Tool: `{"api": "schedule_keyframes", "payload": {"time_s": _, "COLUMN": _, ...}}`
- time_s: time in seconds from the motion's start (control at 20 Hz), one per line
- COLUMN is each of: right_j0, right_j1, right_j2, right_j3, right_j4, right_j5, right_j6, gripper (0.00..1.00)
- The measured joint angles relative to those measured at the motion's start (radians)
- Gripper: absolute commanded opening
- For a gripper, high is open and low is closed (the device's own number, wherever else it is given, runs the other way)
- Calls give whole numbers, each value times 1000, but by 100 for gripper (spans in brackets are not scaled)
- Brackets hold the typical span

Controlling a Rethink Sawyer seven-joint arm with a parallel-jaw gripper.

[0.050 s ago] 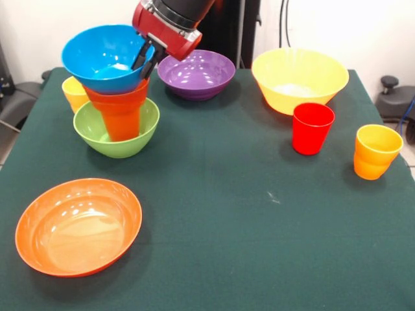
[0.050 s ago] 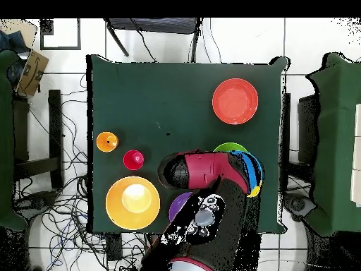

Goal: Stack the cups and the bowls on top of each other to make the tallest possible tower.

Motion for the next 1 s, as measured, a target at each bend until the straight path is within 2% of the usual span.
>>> {"api": "schedule_keyframes", "payload": {"time_s": 0.5, "right_j0": 0, "right_j1": 0, "right_j2": 0, "right_j3": 0, "right_j4": 0, "right_j5": -23, "right_j6": 0, "gripper": 0}}
{"api": "schedule_keyframes", "payload": {"time_s": 0.55, "right_j0": 0, "right_j1": 0, "right_j2": 0, "right_j3": 0, "right_j4": 0, "right_j5": -26, "right_j6": 0, "gripper": 100}}
{"api": "schedule_keyframes", "payload": {"time_s": 1.0, "right_j0": 0, "right_j1": -5, "right_j2": 0, "right_j3": 0, "right_j4": 0, "right_j5": -28, "right_j6": 0, "gripper": 100}}
